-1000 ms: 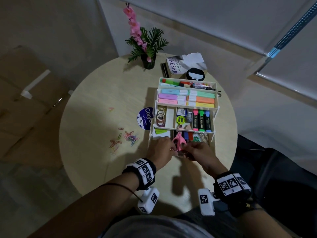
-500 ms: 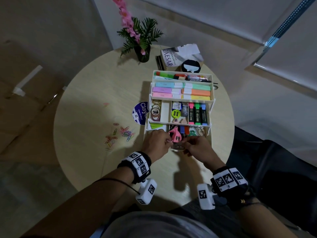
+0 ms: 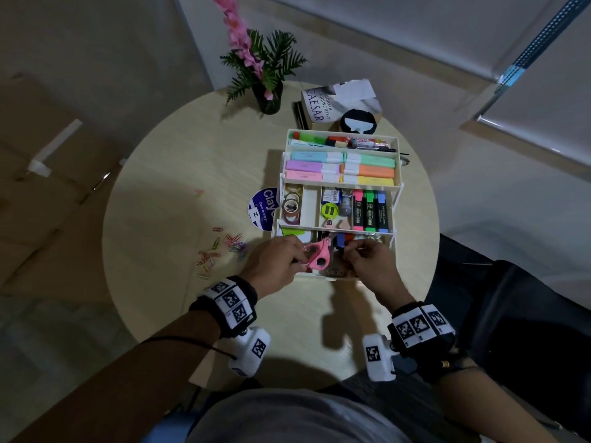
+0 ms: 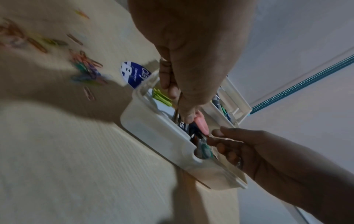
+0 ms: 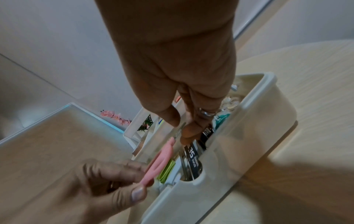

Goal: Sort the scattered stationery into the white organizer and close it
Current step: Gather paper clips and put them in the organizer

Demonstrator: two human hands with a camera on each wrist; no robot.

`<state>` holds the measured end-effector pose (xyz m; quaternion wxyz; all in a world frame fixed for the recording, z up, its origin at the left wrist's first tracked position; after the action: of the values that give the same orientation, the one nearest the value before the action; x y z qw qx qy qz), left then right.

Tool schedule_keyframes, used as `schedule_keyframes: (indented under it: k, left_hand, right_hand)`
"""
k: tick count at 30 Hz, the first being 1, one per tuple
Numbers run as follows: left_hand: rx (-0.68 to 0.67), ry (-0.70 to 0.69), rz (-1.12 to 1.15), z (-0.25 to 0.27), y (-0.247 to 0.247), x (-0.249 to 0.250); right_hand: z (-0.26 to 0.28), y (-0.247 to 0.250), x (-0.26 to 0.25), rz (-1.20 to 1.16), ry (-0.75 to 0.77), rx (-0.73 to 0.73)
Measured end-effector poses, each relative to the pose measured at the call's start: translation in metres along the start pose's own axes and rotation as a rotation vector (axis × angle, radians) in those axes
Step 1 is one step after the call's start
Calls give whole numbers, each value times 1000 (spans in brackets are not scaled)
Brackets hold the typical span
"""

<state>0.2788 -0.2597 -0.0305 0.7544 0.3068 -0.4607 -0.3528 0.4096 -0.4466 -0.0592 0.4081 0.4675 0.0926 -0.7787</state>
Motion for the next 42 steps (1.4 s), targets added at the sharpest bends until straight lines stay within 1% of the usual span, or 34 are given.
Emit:
schedule_keyframes:
  k: [3,6,9,12,15,18,20,22,26,29,33,37,42]
  left_hand:
    - [-34,-57,-14,0,9,-11]
    - [-57,-68,-8,-3,11,-15]
    - [-107,-77,18,-11,5,-13]
    - [-136,-99,11,-15,5,-10]
    - [-113,-133,2,-14,8,-11]
    - [-100,-136,-9,-12,12,-14]
    - [-76,-142,-20,-11,16,-16]
    - [-65,-143,-33,-10,20,-19]
    - [-56,-131,-64,-10,23,-21]
    - [-30,-112,-83,-10,14,-22]
    - [-20,-35,-87,-10,0,-19]
    - [-9,-66,-116,-15,3,3]
    - [-103,-10,-97,-23,4,6]
  right_hand:
    - [-2,3,-4,-163,-44,-19]
    - [-3,2,-6,-111,-65,-78]
    - [-5,-5,-5,-80,-83,-111]
    - [-4,-9,-5,-100,-56,-85]
    - [-3,-8,-5,-153,-55,-49]
    - [-6,-5,-2,-187,-58,14]
    - [-8,-1,2,-263,-75,45]
    - [-8,0,1,-330,-96,53]
    - [-7,0,-2,-415,-83,36]
    - [-8,3,0,-355,-64,36]
    - [-10,6,5,-209,-3,46]
    - [-15,6,14,-92,2,34]
    - [-23,8,26,18,19,29]
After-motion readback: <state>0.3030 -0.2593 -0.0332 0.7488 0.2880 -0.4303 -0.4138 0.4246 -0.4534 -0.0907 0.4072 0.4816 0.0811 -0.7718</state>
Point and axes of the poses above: each hand's wrist, its own z-axis away from the middle knuckle, its own y-axis out of the back of the hand, x = y × z, the point moved 3 cm from there along -z, towards the middle knuckle, and after that the axes turned 10 degrees about -x, right-handed, at the moved point
